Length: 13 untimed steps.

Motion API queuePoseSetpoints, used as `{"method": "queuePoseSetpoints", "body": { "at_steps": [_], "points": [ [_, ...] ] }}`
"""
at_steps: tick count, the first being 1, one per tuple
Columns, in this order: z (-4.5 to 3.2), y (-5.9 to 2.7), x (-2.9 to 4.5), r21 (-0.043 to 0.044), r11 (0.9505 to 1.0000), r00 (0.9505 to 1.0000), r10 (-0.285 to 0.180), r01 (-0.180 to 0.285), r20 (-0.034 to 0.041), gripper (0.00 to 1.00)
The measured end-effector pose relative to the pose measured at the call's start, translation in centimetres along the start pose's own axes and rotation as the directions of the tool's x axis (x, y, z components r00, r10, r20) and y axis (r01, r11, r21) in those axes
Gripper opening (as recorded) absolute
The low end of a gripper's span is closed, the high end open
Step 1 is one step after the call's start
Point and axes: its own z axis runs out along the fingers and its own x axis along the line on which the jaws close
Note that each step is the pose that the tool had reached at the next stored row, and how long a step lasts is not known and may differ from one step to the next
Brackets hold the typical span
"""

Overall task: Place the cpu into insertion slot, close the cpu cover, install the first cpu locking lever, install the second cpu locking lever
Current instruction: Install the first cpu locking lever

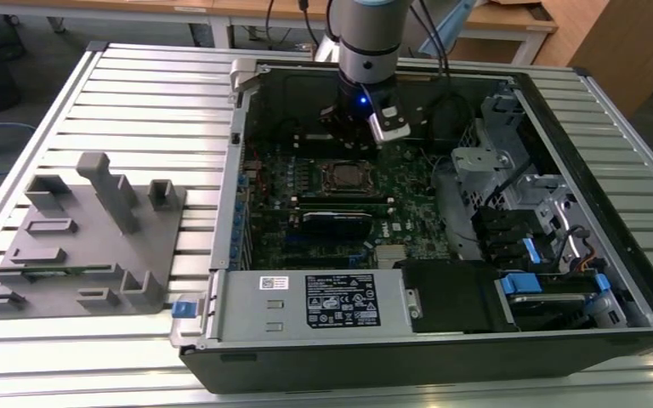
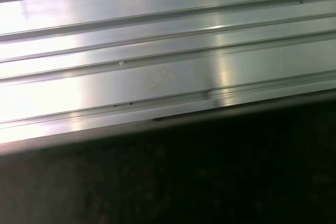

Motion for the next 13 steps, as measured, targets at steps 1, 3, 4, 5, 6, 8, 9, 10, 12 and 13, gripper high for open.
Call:
{"method": "queuePoseSetpoints", "body": {
  "at_steps": [1, 3, 4, 5, 6, 8, 9, 10, 12, 13],
  "points": [
    [-0.08, 0.01, -0.01, -0.0001, 1.0, 1.0, 0.0, 0.0, 0.0, 0.1],
    [-0.32, 0.02, -0.02, 0.0004, 1.0, 1.0, 0.0, 0.0, -0.0002, 0.1],
    [-0.47, 0.04, -0.02, 0.0004, 1.0, 1.0, 0.0, 0.0, -0.0002, 0.1],
    [-0.63, 0.05, -0.03, 0.0004, 1.0, 1.0, 0.0, 0.0, -0.0001, 0.1],
    [-0.78, 0.07, -0.04, 0.0004, 1.0, 1.0, 0.0, 0.0, -0.0002, 0.1],
    [-1.04, 0.09, -0.05, 0.0014, 1.0, 1.0, 0.0, 0.0, -0.0007, 0.1],
    [-1.13, 0.1, -0.06, 0.0021, 1.0, 1.0, 0.0, 0.0, -0.0009, 0.1],
    [-1.21, 0.11, -0.07, 0.0032, 1.0, 1.0, 0.0, 0.0, -0.0011, 0.1],
    [-1.36, 0.13, -0.08, 0.0084, 1.0, 1.0, 0.0, 0.0, -0.0014, 0.1],
    [-1.43, 0.14, -0.08, 0.013, 0.9999, 1.0, -0.001, 0.001, -0.0015, 0.1]
  ]
}}
